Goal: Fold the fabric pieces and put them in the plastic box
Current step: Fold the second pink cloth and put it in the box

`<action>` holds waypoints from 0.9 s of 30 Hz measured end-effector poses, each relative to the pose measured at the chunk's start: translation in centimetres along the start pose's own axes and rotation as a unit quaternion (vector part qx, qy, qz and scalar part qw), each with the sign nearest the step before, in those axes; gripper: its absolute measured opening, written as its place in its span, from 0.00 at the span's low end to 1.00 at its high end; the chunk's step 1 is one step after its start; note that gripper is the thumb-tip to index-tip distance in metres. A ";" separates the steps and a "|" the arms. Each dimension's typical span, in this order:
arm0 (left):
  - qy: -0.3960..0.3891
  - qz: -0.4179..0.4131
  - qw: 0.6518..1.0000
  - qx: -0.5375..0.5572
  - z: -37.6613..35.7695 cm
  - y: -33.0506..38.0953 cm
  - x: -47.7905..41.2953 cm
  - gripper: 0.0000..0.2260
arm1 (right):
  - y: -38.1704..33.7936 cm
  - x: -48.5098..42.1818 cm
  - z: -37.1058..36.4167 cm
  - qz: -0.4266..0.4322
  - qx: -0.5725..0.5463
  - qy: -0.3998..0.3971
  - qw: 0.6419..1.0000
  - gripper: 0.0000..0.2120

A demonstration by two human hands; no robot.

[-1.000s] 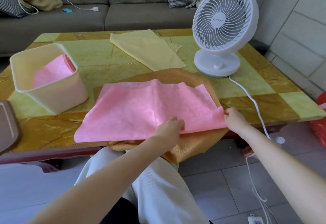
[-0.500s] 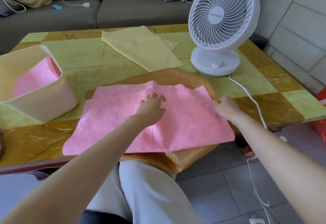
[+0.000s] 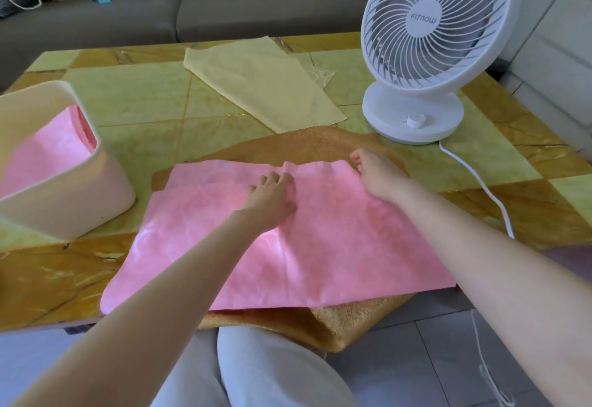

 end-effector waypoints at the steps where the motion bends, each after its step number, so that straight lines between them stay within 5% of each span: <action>1: 0.001 -0.001 1.000 -0.001 0.0 0.0 0.0 0.24 | 0.1 -0.3 -0.2 -0.004 0.010 -0.010 1.000 0.17; 12: 0.000 -0.002 1.000 -0.004 -0.1 -0.2 0.0 0.24 | -0.4 -0.4 -0.2 -0.002 0.102 -0.064 0.993 0.19; 17: -0.007 -0.001 1.000 -0.007 -0.3 -0.2 -0.1 0.26 | -2.8 0.5 2.0 0.072 0.032 0.006 0.997 0.22; 22: 0.126 -0.089 0.984 0.087 3.6 3.2 0.2 0.31 | -5.9 3.0 2.9 0.162 0.074 0.097 0.979 0.10; 27: 0.112 -0.117 0.975 0.151 4.1 5.5 0.2 0.10 | -6.6 4.6 1.7 0.194 0.080 0.053 0.976 0.11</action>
Point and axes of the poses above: each hand's wrist, its own x-axis away from the middle knuckle, its own z-axis out of the back of the hand, y = z × x, the point moved 9 cm from there along -x, towards the middle knuckle, and after that the axes turned 6 degrees about z, right-handed, at the moved point
